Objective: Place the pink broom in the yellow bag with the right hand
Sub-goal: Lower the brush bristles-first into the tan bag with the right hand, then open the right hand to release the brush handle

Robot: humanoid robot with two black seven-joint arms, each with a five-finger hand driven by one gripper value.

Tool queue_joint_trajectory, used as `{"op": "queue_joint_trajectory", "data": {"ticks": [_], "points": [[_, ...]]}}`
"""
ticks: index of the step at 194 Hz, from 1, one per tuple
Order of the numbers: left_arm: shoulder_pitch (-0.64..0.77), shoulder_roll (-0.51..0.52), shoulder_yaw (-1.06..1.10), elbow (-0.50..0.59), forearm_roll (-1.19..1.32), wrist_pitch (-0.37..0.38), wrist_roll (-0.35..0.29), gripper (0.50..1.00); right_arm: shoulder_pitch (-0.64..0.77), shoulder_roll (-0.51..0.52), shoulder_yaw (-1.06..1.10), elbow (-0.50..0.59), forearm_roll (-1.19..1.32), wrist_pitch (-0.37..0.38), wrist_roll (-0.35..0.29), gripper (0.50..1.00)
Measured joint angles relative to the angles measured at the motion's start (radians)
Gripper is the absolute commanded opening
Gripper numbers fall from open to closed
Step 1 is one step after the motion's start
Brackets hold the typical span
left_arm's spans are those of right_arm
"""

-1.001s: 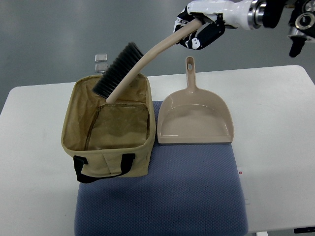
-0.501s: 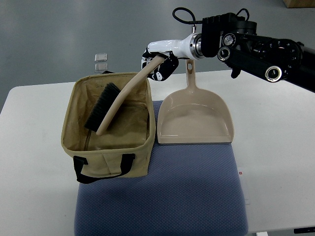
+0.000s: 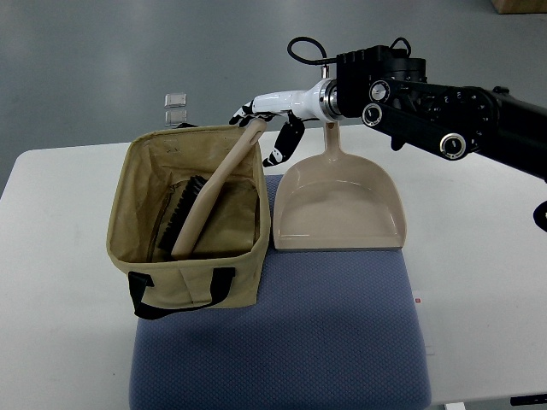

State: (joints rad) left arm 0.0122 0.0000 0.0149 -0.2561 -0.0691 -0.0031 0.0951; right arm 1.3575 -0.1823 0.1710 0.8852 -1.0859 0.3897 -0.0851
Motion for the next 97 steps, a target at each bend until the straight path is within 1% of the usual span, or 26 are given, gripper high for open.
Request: {"op": "queue_joint_trajectory", "data": {"ticks": [36,71,88,97], "points": [[0.000,0.000,-0.001,0.001,-0.001,0.000,0.000,1.000,0.022,-0.032,0.052,0.000,0.012,-0.007,0.000,0.930],[0.000,0.000,-0.001,0.004,-0.002,0.000,0.000,1.000,0.028,-0.114,0.267,-0.002,0.022,-0.017,-0.003,0.930],[0.000,0.000,-0.001,0.005,-0.002,0.000,0.000,1.000,-0.013,-0.139,0.417,-0.006,0.053,-0.046,-0.001,0.928],[0.000,0.000,-0.001,0.005,-0.002,0.000,0.000,1.000,-0.056,-0.144,0.515,-0.011,0.087,-0.074,0.002,0.928]]}}
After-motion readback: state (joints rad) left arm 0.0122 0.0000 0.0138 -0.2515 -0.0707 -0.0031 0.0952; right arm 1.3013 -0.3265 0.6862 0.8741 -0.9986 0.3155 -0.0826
